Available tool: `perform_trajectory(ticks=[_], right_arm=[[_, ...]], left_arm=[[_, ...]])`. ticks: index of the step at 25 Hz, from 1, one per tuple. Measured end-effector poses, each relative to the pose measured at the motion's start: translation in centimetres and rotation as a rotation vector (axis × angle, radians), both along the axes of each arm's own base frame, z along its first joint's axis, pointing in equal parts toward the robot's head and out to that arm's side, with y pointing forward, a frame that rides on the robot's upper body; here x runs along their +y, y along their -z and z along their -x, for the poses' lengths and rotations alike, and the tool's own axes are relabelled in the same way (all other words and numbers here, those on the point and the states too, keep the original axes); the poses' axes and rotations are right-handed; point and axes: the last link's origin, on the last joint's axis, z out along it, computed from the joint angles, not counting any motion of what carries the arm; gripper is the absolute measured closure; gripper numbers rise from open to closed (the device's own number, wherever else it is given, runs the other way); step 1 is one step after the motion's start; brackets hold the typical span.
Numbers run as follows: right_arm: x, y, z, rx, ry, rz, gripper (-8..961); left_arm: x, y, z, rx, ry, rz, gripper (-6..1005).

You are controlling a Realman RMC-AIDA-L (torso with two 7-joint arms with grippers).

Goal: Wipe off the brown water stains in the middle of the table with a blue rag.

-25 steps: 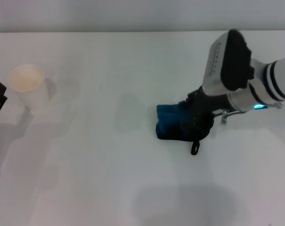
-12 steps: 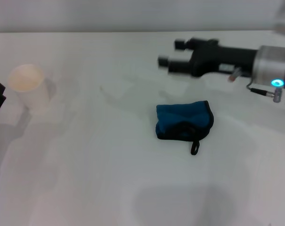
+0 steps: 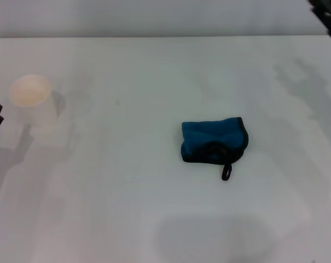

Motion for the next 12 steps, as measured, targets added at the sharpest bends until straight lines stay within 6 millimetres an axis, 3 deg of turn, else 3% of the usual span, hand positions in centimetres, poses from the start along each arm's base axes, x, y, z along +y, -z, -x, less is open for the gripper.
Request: perform_trajectory(ticks=[4, 6, 9, 12], right_arm=[[-1.1, -0.9, -3.9, -0.193, 0.184, -0.198, 126], [-1.3, -1.0, -4.8, -0.26, 0.235, -0.228, 126], [-1.5, -0.7, -7.2, -0.38, 0.38, -0.221, 126], [-1.6, -0.1, -8.4, -0.406, 0.448, -0.175, 125]], left_arm=[[-0.1, 0.0, 0.1, 0.022, -0.001, -0.003, 121], [-0.1, 0.0, 0.1, 0.027, -0.003, -0.004, 122], [-0.1, 0.0, 0.1, 0.029, -0.005, -0.004, 122], [0.1, -0.3, 0.2, 0.015, -0.017, -0.027, 122]])
